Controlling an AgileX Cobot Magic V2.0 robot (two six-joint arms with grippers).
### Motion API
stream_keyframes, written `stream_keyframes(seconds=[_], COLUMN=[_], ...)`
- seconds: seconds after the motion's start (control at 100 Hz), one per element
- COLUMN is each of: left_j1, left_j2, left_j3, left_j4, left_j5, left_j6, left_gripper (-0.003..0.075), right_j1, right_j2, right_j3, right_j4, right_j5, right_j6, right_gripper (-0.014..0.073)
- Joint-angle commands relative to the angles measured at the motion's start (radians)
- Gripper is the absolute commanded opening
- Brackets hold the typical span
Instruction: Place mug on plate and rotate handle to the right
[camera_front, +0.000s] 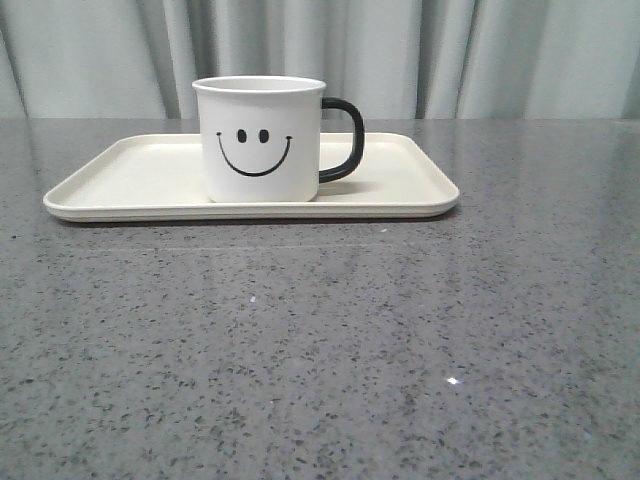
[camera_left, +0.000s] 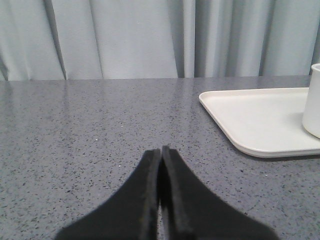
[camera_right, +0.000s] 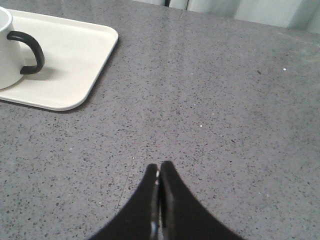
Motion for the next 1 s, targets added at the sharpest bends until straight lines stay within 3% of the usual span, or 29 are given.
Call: stream_keyframes(seconds=[0.0, 0.12, 0.45, 0.74, 0.99], left_j1=[0.003, 0.003, 0.003, 0.003, 0.003], left_j2=[-0.032, -0.032, -0.032, -0.032, -0.032], left_j3=[0.009, 0.009, 0.009, 0.009, 0.009], left_j4=[-0.008, -0.008, -0.008, -0.008, -0.008], left_j5=[-0.080, -0.080, -0.080, -0.080, -0.080], left_j6=[-0.003, -0.003, -0.003, -0.003, -0.003], left_gripper=[-0.0020, -0.0020, -0.0020, -0.0020, -0.0020], right_j1=[0.002, 0.052, 0.117, 0.149, 0.159], right_j2=[0.003, -0.030, -0.201, -0.298, -0.344], right_j3=[-0.013, 0.037, 0.270, 0.480, 0.608], right_j4=[-0.012, -0.090, -0.479, -0.500, -0.445], right_j5=[-0.095, -0.161, -0.386, -0.560, -0.673], right_j6=[-0.003, 0.059, 0.531, 0.552, 0.553], right_gripper=[-0.0066, -0.0066, -0.0066, -0.0066, -0.0066])
